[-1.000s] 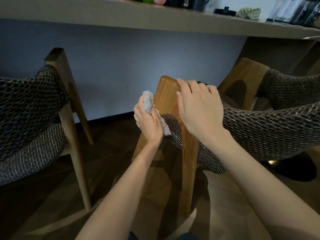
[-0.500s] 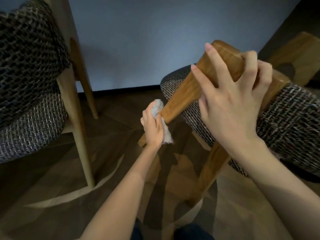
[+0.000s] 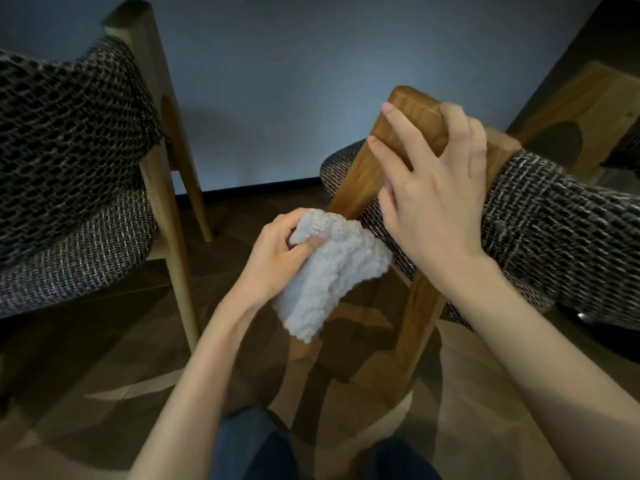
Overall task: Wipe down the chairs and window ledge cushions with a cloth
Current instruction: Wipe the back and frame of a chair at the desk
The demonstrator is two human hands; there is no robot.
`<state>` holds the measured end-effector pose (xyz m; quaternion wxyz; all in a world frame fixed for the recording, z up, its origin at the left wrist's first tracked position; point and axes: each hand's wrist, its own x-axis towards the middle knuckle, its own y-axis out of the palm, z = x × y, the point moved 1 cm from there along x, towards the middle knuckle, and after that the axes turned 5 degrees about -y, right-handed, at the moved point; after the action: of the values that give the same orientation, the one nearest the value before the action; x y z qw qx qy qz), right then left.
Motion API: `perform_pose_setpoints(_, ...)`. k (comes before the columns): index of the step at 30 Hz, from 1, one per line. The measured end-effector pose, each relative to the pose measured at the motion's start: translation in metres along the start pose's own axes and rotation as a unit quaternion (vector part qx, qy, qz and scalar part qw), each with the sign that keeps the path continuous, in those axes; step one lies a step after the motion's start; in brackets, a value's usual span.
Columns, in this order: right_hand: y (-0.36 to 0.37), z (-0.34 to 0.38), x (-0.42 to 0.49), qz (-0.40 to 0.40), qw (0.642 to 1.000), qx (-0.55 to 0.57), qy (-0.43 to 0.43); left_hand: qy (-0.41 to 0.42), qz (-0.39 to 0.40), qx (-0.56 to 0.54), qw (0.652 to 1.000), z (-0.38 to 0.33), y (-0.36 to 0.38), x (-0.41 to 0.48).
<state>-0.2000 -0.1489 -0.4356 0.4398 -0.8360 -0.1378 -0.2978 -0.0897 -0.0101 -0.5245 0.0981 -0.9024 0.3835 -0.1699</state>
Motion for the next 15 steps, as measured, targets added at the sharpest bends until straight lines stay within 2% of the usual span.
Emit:
perform_pose_setpoints(2, -0.004, 0.0, -0.007, -0.021, 0.996, 0.083, -0.012, 0.011, 0.009, 0.049, 0.999, -0.012, -0.004, -0.005)
perform_pose_setpoints(4, -0.007, 0.004, -0.023, 0.019, 0.969, 0.246, 0.005, 0.016, 0.014, 0.074, 0.997, -0.023, -0.009, -0.008)
perform_pose_setpoints(7, -0.008, 0.008, -0.052, 0.167, 0.865, 0.467, 0.07, 0.013, 0.007, 0.079, 0.997, -0.034, -0.013, -0.012)
perform_pose_setpoints(9, -0.006, 0.011, -0.066, 0.211, 0.8, 0.552, 0.107, 0.007, -0.016, 0.063, 0.998, -0.039, -0.014, -0.015)
perform_pose_setpoints(10, -0.004, 0.012, -0.071, 0.207, 0.783, 0.574, 0.122, 0.005, -0.033, 0.059, 0.998, -0.041, -0.014, -0.017)
perform_pose_setpoints(15, -0.008, 0.024, -0.081, 0.107, 0.773, 0.601, 0.171, 0.017, -0.139, 0.043, 0.989, -0.042, -0.009, -0.035)
